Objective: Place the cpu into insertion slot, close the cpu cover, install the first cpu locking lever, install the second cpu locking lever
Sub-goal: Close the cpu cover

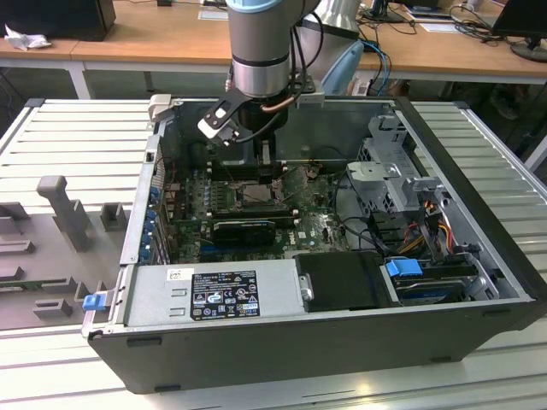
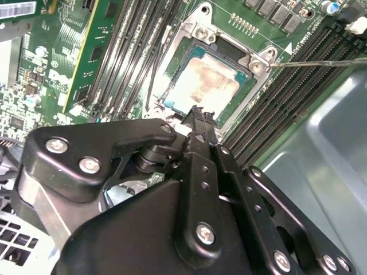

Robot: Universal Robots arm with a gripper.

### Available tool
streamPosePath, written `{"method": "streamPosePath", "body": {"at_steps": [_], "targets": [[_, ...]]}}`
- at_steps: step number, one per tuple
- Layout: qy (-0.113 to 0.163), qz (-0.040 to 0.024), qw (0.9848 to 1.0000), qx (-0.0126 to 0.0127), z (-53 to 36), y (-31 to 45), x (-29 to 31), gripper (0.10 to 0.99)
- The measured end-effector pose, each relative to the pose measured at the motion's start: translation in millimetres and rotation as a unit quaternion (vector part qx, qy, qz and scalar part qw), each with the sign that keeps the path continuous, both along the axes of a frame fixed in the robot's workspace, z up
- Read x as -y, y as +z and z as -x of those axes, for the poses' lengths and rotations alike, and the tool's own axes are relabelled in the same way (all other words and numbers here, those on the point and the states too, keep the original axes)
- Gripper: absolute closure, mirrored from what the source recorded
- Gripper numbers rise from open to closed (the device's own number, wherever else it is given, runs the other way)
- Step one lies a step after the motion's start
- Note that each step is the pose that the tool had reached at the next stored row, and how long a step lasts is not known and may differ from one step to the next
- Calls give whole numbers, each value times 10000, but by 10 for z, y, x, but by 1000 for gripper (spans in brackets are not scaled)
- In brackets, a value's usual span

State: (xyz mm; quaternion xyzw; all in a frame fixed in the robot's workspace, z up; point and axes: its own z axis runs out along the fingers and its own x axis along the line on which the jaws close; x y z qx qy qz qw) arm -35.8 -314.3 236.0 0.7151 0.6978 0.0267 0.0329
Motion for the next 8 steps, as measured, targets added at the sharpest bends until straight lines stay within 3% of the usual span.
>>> {"method": "streamPosePath", "body": {"at_steps": [8], "targets": [[-5,0,10000,0,-37,1,10,980]]}}
